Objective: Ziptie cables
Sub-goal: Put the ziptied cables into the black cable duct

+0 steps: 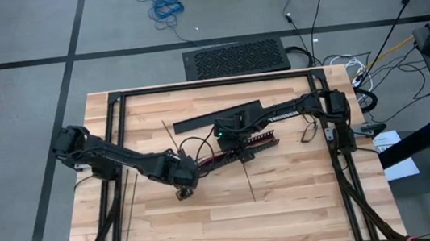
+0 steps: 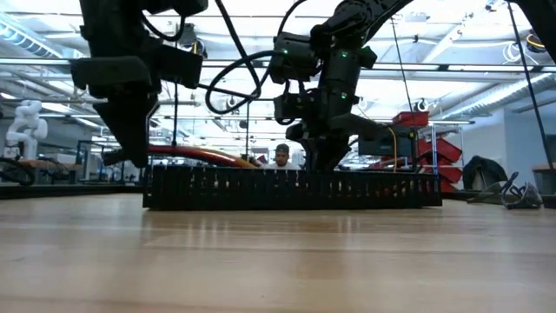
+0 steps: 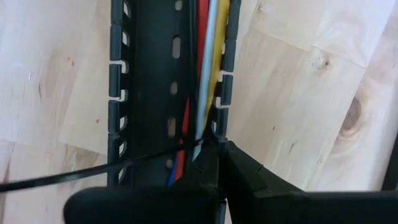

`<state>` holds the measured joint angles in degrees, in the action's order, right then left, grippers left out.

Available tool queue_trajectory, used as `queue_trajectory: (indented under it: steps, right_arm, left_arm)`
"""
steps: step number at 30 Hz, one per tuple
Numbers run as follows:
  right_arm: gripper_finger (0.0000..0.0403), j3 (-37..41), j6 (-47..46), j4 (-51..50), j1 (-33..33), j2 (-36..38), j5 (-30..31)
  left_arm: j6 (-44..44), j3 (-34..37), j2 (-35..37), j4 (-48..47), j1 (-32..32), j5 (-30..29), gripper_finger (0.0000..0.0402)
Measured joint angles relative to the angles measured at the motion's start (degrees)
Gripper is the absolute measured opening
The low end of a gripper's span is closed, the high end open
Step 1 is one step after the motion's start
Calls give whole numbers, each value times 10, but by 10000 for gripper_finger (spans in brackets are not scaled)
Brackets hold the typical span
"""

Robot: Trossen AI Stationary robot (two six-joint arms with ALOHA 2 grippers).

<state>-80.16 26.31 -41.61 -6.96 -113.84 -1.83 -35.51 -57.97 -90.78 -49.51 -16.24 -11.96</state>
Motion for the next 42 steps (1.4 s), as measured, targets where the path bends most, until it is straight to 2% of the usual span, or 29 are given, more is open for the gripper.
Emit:
queue_trajectory:
  steps: [4,11,17,20,25,30,37,42]
  right_arm:
    - [0,0,3,-1,0,0,0]
    - [1,0,10,-2,0,0,-9]
    - [29,2,17,-5,7,-2,-13]
    - [54,4,18,-5,12,-4,-17]
    - [92,3,6,25,21,-3,-17]
    - [112,3,-14,50,30,-3,-13]
    - [116,2,-27,68,32,9,5]
    - [116,2,-35,84,38,35,0]
  left_arm:
    - [22,7,-1,24,10,2,40]
    - [45,38,-50,90,17,31,44]
    - [45,39,-64,116,16,31,50]
    - [50,30,-55,127,16,29,71]
    - [64,24,-44,166,16,26,134]
    - [72,24,-45,170,16,33,186]
    - [49,25,-7,149,4,39,199]
    - [45,24,15,113,-4,3,200]
